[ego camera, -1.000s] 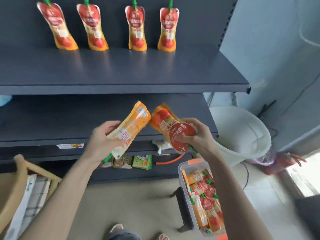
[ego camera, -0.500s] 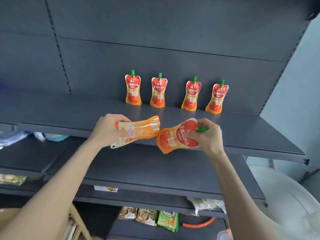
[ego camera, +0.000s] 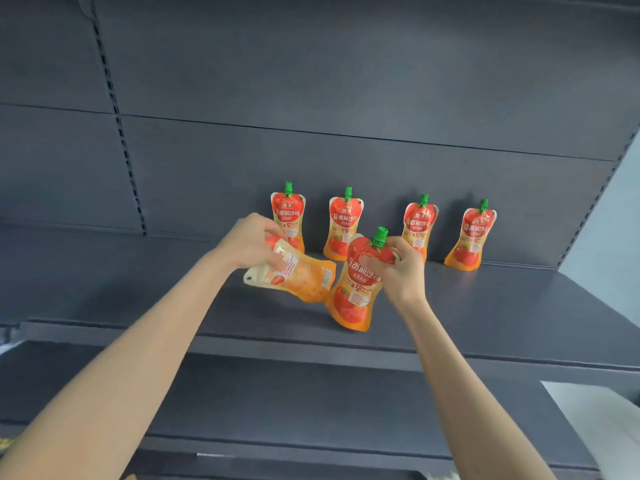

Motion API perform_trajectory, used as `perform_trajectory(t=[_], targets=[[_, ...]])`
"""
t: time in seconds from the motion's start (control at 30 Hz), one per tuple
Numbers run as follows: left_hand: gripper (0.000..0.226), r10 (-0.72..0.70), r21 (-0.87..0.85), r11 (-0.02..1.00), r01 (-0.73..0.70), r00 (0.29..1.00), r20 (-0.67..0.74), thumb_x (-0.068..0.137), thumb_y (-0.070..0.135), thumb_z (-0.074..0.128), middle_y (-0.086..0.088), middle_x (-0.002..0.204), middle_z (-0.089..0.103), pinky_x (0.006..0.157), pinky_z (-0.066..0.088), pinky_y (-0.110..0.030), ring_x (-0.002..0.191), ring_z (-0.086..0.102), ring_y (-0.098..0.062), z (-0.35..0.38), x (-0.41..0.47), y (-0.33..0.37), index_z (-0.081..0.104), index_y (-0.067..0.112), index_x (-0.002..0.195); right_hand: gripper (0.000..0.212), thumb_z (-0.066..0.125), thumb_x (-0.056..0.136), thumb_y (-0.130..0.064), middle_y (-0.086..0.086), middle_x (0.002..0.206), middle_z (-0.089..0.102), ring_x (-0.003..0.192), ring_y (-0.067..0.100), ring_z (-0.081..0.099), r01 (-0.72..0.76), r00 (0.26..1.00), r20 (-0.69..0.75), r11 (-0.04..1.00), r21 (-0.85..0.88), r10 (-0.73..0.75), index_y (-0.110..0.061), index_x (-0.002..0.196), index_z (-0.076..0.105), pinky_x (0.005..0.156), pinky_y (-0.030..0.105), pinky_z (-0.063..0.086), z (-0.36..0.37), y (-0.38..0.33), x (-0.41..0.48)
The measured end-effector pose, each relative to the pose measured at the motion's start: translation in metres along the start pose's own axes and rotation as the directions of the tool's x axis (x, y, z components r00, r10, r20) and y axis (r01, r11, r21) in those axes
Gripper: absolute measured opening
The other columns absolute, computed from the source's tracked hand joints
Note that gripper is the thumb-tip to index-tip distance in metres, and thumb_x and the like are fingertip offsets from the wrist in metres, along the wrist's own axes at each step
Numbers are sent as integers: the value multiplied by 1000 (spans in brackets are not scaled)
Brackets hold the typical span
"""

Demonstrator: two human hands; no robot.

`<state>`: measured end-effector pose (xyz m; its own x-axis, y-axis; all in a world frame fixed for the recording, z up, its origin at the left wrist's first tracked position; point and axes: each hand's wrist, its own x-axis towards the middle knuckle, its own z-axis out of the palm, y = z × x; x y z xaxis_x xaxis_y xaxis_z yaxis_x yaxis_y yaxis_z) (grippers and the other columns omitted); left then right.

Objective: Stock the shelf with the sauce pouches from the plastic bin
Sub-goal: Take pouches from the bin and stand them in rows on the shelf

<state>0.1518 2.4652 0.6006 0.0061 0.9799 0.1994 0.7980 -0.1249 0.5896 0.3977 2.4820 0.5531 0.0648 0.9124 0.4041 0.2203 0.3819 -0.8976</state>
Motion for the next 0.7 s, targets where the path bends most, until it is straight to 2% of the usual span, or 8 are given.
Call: perform_trajectory(t=[0.1, 0.2, 0.33, 0.4, 0.47, 0.53, 0.6, 0.7], targets=[[44, 21, 58, 998, -21, 1000, -8, 60, 17, 83, 1, 103, 63, 74, 48, -30, 95, 59, -17, -4, 37, -5, 68, 23, 100, 26, 75, 77, -6, -9, 82, 67, 77, 5, 66, 7, 1000, 9, 1000, 10, -7, -25, 86, 59, 59, 14, 49, 18, 13, 28], [47, 31, 57, 998, -32, 999, 5, 60, 18, 84, 1, 105, 62, 73, 48, -31, 97, 57, -18, -3, 68, -8, 64, 24, 102, 25, 74, 78, -7, -3, 88, 70, 84, 12, 68, 3, 1000, 15, 1000, 13, -3, -25, 88, 60, 70, 28, 55, 34, 25, 57], [47, 27, 4, 1000, -27, 997, -69, 60, 15, 83, 2, 101, 57, 57, 41, -22, 91, 55, -16, 3, 99, -13, 60, 24, 100, 25, 74, 78, -10, 6, 97, 71, 91, 20, 68, -24, 999, 29, 999, 22, 23, -14, 101, 63, 79, 41, 57, 51, 44, 91], [47, 20, -87, 996, -34, 987, -158, 59, 13, 82, 1, 102, 59, 58, 45, -23, 90, 57, -15, 11, 110, -17, 60, 26, 99, 26, 74, 78, -10, 7, 98, 71, 91, 21, 68, -37, 999, 16, 998, 51, 37, -13, 101, 63, 80, 41, 57, 58, 53, 100], [48, -1, -204, 978, -46, 975, -223, 59, 13, 82, 2, 103, 61, 65, 52, -27, 91, 59, -15, 26, 116, -23, 58, 30, 97, 24, 74, 79, -12, 5, 98, 70, 91, 20, 68, -56, 998, -3, 994, 89, 57, -16, 100, 63, 79, 38, 57, 65, 60, 104], [47, -68, -364, 930, -37, 960, -271, 60, 14, 82, 5, 99, 64, 69, 54, -28, 89, 62, -10, 44, 117, -29, 60, 31, 98, 22, 74, 79, -12, -1, 94, 69, 88, 15, 68, -69, 998, -1, 991, 111, 70, -23, 94, 61, 73, 29, 57, 71, 65, 105], [43, -131, -497, 867, -44, 942, -310, 62, 17, 82, 10, 92, 64, 65, 52, -23, 87, 61, -4, 57, 118, -35, 60, 33, 95, 23, 73, 80, -12, -6, 92, 69, 87, 11, 67, -97, 995, 1, 985, 145, 97, -27, 90, 59, 71, 25, 56, 77, 71, 103], [36, -199, -675, 737, -6, 954, -225, 68, 16, 82, 11, 89, 66, 68, 53, -25, 86, 64, -7, 82, 113, -51, 60, 30, 92, 24, 74, 79, -16, 0, 98, 71, 91, 16, 69, -149, 989, 4, 969, 197, 151, -19, 99, 62, 77, 32, 56, 83, 87, 96]])
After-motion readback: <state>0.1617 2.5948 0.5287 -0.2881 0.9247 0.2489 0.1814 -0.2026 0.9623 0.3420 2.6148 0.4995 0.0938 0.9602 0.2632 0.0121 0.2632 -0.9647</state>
